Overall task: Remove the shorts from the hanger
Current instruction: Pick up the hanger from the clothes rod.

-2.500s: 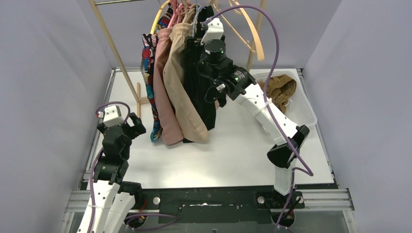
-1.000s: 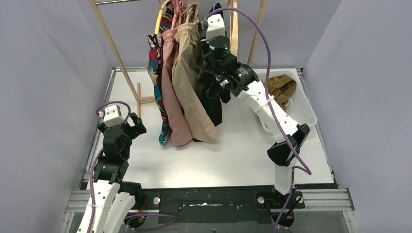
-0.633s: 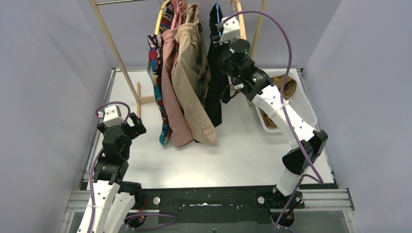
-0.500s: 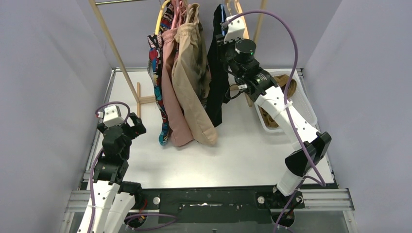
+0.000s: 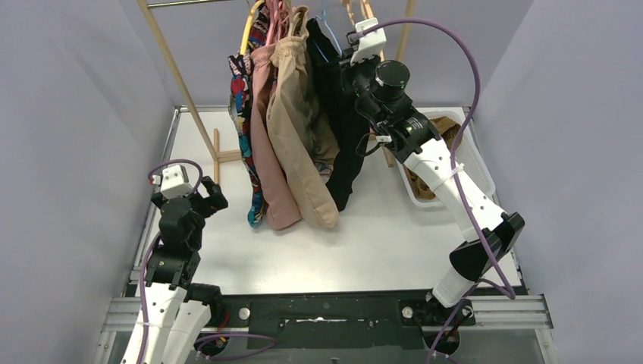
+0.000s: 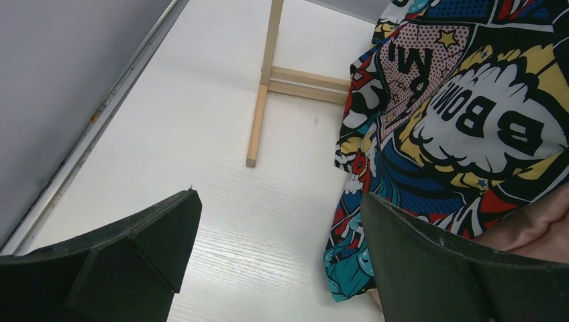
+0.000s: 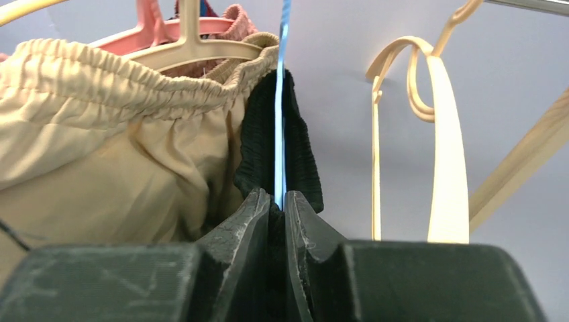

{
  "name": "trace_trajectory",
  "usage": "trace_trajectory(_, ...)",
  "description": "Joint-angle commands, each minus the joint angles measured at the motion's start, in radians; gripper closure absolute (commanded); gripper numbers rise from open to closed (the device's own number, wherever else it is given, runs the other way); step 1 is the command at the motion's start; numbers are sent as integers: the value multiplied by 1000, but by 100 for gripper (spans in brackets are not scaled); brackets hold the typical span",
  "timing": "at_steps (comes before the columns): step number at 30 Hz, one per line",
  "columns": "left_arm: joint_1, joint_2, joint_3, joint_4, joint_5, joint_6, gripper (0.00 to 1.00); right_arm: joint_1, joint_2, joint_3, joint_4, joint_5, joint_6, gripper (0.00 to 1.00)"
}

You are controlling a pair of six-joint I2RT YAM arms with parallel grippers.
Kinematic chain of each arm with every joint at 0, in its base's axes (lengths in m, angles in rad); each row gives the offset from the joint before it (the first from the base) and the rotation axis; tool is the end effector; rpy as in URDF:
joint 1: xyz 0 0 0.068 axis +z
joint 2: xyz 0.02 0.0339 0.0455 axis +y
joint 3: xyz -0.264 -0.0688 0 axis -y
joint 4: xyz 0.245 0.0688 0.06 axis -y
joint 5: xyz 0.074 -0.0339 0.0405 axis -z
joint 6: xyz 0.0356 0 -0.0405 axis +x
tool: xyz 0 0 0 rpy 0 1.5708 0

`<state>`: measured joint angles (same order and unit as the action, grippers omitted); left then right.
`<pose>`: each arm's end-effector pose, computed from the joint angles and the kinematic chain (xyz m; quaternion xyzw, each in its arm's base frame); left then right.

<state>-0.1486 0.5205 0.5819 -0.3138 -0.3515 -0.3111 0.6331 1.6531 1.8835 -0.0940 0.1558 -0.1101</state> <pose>0.1362 -0.0080 0.2929 -0.1699 0.7670 -0.0028 0.6187 0.3053 0.2172 0.5058 -0.1833 0.6319 0.1448 0.7390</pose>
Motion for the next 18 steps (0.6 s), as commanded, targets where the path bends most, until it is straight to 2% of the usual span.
trace_trajectory(1,6,-9,17,42,-2,-3,9,-5,-60,57,6,-86,32,100)
trace_trajectory(3,6,-9,17,42,-1,-3,9,-10,-34,100,-82,-111,45,86)
trace_trajectory(4,6,-9,18,43,-2,-3,9,-10,-26,112,-110,-122,51,83)
trace_trajectory(7,6,-9,16,42,0,-3,9,-13,-5,127,-164,-139,66,79)
trace_trajectory(12,6,-8,15,44,2,-3,9,-35,44,180,-232,-79,94,70)
trace_trajectory(18,6,-8,14,47,6,-2,9,-76,166,372,-416,-112,149,61)
